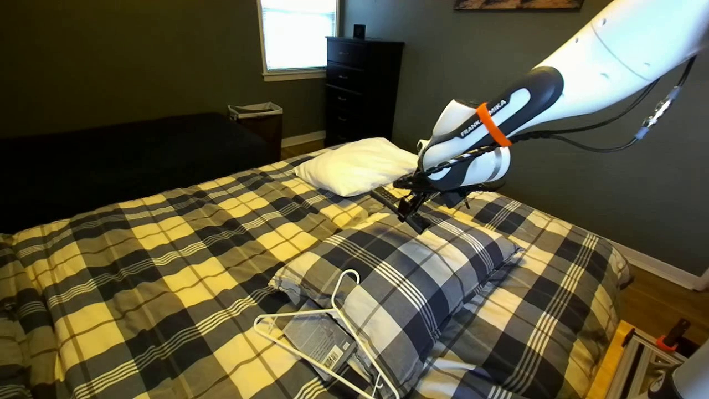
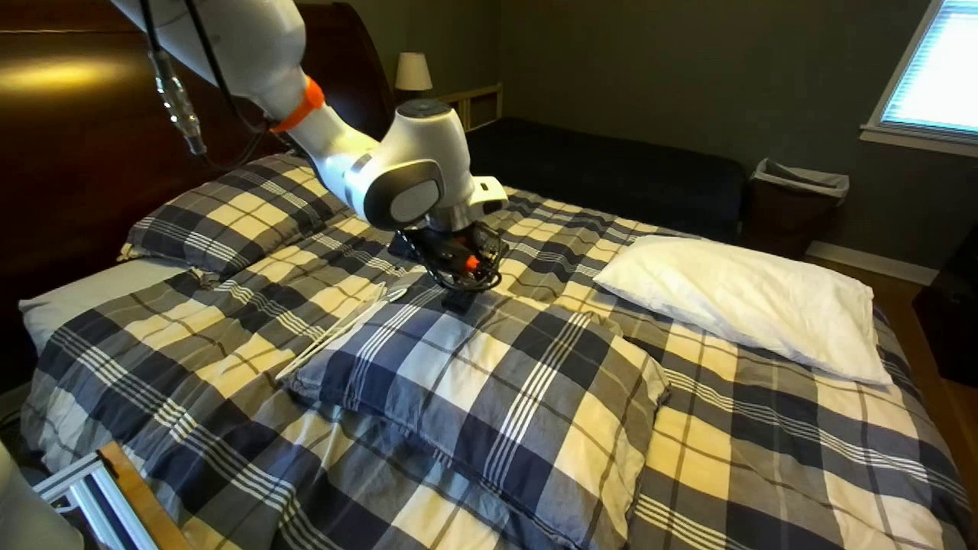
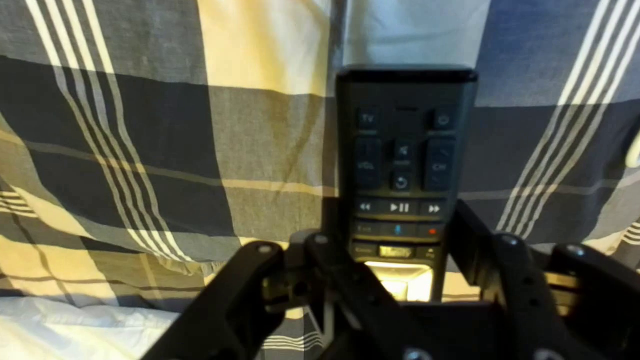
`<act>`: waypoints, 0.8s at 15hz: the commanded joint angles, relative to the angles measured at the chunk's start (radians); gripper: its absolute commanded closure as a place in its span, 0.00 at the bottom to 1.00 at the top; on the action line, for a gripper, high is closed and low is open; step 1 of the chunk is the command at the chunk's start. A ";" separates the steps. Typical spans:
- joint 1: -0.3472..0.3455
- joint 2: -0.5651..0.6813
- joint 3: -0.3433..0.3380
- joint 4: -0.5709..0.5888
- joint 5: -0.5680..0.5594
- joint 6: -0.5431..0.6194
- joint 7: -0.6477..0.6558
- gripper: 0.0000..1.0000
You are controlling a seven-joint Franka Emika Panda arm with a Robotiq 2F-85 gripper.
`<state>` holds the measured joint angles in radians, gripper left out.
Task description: Pick up the black remote and put it on the checked black pillow
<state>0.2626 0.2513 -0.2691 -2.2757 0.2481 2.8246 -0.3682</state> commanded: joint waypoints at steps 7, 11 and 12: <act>-0.346 0.241 0.280 0.244 -0.082 -0.118 0.002 0.13; -0.376 0.016 0.306 0.004 -0.051 0.002 0.062 0.00; -0.374 -0.024 0.306 -0.040 -0.050 0.038 0.078 0.00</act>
<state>-0.0927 0.4052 0.0156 -2.1181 0.1989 2.7800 -0.3481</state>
